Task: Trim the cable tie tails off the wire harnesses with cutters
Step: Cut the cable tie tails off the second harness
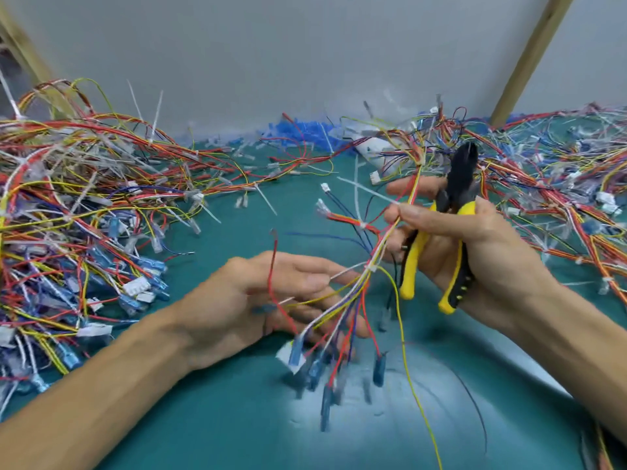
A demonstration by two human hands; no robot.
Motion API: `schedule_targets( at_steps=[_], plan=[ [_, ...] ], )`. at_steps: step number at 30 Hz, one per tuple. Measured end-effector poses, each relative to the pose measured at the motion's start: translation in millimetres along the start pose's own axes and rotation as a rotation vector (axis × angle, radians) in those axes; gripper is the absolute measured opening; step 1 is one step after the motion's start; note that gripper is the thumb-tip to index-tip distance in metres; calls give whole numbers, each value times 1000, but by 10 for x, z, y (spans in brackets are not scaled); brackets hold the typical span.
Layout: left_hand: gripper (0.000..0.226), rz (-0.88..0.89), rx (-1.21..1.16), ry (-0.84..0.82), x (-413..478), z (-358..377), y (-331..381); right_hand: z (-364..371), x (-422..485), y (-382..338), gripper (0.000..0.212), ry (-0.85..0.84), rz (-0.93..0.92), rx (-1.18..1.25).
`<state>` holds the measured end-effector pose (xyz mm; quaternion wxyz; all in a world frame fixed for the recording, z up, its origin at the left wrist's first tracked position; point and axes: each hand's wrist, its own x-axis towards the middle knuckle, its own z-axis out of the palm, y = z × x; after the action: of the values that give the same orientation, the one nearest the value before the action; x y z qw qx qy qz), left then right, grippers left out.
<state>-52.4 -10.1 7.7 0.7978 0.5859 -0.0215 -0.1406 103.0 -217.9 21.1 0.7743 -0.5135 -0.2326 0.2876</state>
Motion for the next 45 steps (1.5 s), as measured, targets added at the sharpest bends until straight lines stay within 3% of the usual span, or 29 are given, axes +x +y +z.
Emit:
schedule_targets(
  at_steps=[3,6,11,21,25,31,35,41,45],
  plan=[
    [26,-47,179,32,47,24,-16,-35,8,4,33,21,-27,-41],
    [20,-22,171,102,57,48,-39,-46,3,14,38,-4,-23,-159],
    [27,52,154,209,85,91,-51,-29,-26,29,22,1,-12,-297],
    [24,181,60,439,106,119,-18,-29,-74,-42,15,-273,143,-406],
    [25,204,28,476,114,145,-14,-32,-79,-66,6,-288,215,-384],
    [27,231,-43,557,136,106,21,-82,-59,-88,18,-320,306,-336],
    [28,254,-70,609,142,78,50,-84,-58,-83,12,-345,339,-308],
    [19,272,-66,630,147,66,45,-67,-96,-106,8,-472,398,-331],
    [22,280,-62,633,145,73,44,-75,-95,-103,21,-450,422,-390]
  ],
)
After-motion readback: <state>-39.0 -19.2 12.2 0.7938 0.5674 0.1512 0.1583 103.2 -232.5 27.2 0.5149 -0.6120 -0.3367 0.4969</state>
